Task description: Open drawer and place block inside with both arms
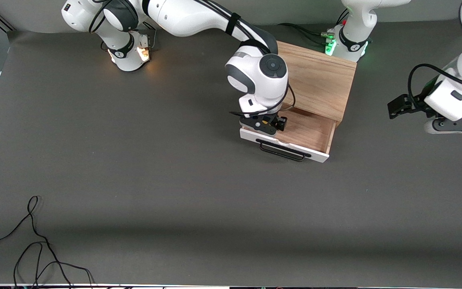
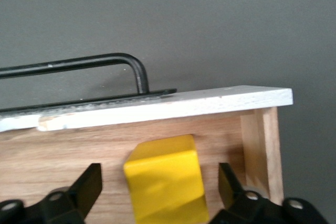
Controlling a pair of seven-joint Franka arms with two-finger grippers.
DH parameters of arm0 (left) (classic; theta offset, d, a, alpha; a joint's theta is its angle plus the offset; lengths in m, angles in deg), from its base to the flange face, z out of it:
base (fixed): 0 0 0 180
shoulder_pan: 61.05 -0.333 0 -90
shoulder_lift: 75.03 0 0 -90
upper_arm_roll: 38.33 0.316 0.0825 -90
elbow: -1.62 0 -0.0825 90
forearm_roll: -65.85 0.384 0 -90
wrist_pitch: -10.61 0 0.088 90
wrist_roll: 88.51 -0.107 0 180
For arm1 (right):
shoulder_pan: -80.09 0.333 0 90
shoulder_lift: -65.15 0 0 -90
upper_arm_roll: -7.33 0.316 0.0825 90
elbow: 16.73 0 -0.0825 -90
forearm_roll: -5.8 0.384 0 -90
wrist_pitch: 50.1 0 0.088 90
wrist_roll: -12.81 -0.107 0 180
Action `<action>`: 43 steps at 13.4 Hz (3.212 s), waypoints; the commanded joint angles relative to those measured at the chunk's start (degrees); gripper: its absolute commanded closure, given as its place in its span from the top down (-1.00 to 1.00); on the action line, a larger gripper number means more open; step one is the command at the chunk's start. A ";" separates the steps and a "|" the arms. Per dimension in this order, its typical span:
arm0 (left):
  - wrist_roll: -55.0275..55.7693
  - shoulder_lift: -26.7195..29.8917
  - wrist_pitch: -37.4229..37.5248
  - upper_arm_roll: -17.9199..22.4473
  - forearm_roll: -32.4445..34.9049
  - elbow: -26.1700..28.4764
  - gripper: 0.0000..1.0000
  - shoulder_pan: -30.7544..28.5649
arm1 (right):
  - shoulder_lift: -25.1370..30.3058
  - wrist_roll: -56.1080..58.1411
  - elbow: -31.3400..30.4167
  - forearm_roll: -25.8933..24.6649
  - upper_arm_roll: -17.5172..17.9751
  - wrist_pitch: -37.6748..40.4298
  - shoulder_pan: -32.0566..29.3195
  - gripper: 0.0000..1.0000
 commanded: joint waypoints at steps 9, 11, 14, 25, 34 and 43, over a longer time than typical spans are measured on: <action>-3.69 0.09 0.14 0.73 0.55 -0.11 1.00 0.13 | 27.95 9.32 -11.70 -0.24 2.92 16.56 -11.98 1.00; -3.69 0.09 0.14 0.73 0.47 -0.11 1.00 0.04 | 34.81 17.13 -17.25 -0.24 5.38 18.40 -19.01 1.00; -3.69 0.09 -2.14 0.56 0.46 -0.46 1.00 0.22 | 42.29 33.03 -22.97 -0.33 8.47 21.65 -30.26 1.00; -3.77 -0.26 -2.15 0.47 0.46 -1.08 1.00 0.48 | 49.26 79.99 -29.58 -1.12 1.55 23.33 -52.71 1.00; -3.77 -0.26 -2.15 0.47 0.38 -0.99 1.00 0.13 | 48.38 83.89 -29.05 -1.20 0.28 23.33 -58.76 1.00; -3.77 -0.26 -2.06 0.56 0.29 -0.99 1.00 0.13 | 48.38 83.97 -29.31 -2.87 1.53 23.24 -58.86 1.00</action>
